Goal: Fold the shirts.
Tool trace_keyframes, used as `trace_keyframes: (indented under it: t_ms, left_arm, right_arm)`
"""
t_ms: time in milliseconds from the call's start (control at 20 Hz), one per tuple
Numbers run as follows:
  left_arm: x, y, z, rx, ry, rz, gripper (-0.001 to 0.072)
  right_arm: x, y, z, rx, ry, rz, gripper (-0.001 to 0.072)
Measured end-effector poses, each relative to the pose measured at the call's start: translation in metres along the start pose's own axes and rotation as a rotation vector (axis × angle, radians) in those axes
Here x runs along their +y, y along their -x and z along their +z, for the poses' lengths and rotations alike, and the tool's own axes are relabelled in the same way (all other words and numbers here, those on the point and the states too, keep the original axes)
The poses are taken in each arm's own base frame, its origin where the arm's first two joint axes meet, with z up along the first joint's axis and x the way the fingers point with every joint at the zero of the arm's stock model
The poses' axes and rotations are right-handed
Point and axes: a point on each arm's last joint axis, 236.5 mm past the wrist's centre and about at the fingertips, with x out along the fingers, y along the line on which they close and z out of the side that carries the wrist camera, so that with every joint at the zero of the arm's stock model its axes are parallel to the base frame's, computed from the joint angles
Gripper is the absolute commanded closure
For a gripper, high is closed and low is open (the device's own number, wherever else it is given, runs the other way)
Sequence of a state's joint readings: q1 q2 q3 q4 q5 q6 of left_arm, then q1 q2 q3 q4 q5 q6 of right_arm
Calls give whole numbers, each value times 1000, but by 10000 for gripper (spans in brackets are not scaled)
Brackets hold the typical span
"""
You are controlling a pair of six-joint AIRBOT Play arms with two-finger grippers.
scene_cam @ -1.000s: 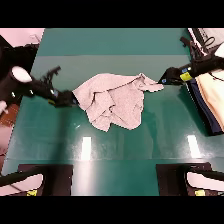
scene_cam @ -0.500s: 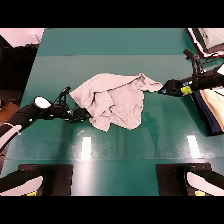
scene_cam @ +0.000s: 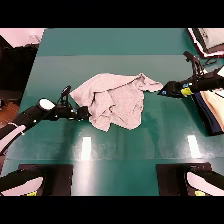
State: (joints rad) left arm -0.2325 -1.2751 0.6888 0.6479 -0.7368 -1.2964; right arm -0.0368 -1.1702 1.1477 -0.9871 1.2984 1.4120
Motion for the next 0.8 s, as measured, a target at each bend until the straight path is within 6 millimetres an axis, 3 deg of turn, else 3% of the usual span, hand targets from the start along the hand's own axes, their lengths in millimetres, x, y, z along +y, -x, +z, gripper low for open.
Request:
trace_keyframes:
  t_ms: [200,450,500,550,800]
  left_arm:
    - [-19,19,11,19,-83,-28,686]
    - [-57,85,44,-28,-345,13,685]
    - [-63,97,49,-44,-383,23,685]
    - [-68,105,51,-54,-406,28,685]
    - [-75,119,51,-54,-442,37,685]
  right_arm:
    - [1,0,-11,44,0,4,335]
    - [-5,-9,-43,120,-35,5,333]
    - [-9,-14,-52,132,-60,2,307]
    - [-11,-20,-62,143,-79,4,198]
    - [5,-73,-114,215,-171,83,177]
